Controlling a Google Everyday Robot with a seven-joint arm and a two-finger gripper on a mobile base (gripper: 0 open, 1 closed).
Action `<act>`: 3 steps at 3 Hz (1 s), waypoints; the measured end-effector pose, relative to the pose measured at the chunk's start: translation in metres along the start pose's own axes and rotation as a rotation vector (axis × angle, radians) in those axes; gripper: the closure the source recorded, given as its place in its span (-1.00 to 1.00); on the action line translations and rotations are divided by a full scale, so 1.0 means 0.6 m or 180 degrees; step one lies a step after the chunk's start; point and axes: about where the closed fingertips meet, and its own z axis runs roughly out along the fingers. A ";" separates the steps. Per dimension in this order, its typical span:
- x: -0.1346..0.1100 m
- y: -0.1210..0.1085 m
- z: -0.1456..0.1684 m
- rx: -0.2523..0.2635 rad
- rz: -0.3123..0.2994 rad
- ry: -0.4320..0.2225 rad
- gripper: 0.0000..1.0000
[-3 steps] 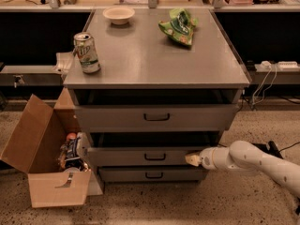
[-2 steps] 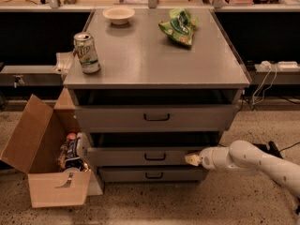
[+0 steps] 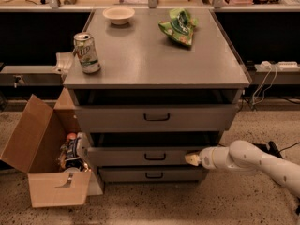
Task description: Close middle drawer
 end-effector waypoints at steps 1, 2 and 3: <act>0.003 0.002 -0.001 0.0000 0.0000 0.0000 1.00; -0.001 0.000 0.000 0.0004 -0.0006 -0.0006 1.00; 0.001 0.003 -0.002 0.0004 -0.0006 -0.0006 1.00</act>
Offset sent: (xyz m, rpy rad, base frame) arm 0.1010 -0.0104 0.0142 -0.0163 -0.0511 -0.0123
